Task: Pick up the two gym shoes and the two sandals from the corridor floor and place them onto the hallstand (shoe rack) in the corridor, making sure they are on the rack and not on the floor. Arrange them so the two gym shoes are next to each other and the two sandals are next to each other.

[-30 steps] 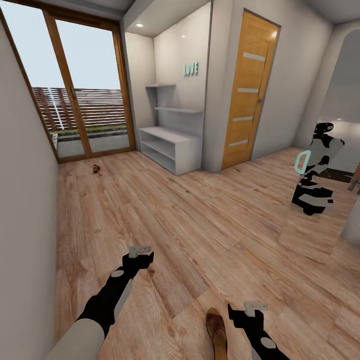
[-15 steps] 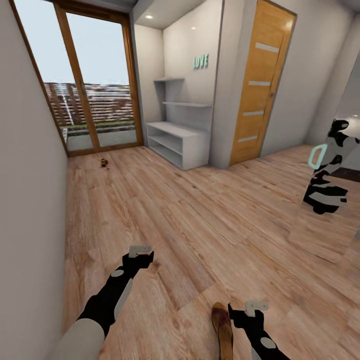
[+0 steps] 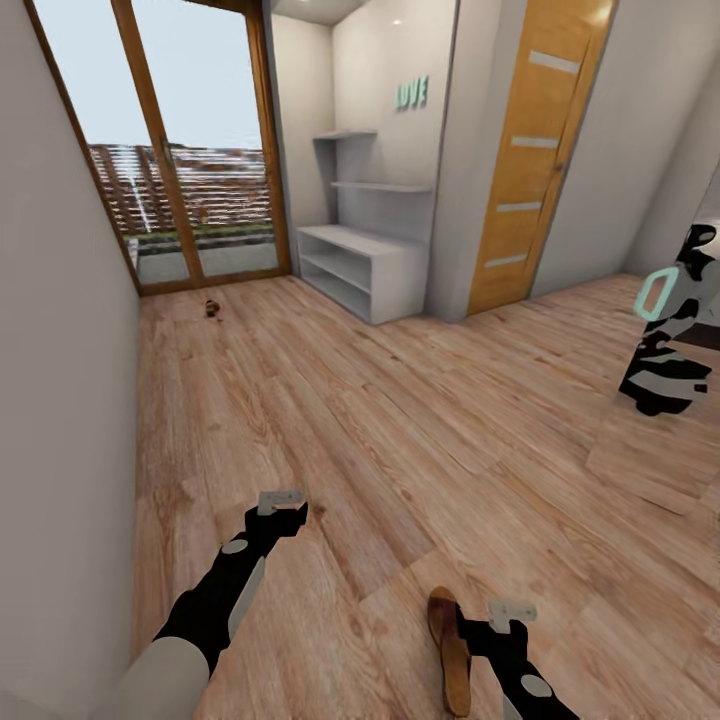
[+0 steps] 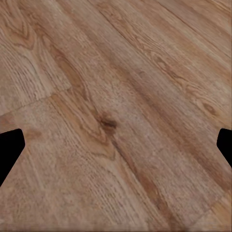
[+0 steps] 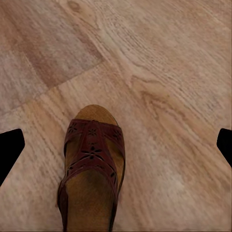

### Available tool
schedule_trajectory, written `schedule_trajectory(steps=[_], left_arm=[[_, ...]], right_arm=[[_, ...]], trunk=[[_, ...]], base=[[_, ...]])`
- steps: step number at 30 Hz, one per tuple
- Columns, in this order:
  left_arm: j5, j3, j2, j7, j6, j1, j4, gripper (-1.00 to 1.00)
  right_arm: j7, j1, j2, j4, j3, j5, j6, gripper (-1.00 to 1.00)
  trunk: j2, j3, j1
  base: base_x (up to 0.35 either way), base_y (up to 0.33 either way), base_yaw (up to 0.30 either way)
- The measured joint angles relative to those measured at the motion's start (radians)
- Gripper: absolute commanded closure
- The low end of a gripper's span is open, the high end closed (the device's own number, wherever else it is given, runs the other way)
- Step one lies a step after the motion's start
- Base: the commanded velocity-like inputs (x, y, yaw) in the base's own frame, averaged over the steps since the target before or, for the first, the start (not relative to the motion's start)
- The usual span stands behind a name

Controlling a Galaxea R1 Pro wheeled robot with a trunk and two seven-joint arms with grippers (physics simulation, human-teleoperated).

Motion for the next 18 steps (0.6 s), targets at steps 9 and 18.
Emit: schedule_trajectory(steps=[9, 18], left_arm=[[0.0, 0.0, 0.0, 0.0, 0.0, 0.0, 0.0, -1.0], [0.0, 0.0, 0.0, 0.0, 0.0, 0.0, 0.0, -1.0]], right_arm=[[0.0, 0.0, 0.0, 0.0, 0.001, 0.0, 0.0, -1.0], [0.0, 0.0, 0.0, 0.0, 0.001, 0.0, 0.0, -1.0]], trunk=[[-0.002, -0.05, 0.004], [-0.004, -0.099, 0.008]], base=[[0.0, 0.0, -0.062], [0.0, 0.0, -0.049]])
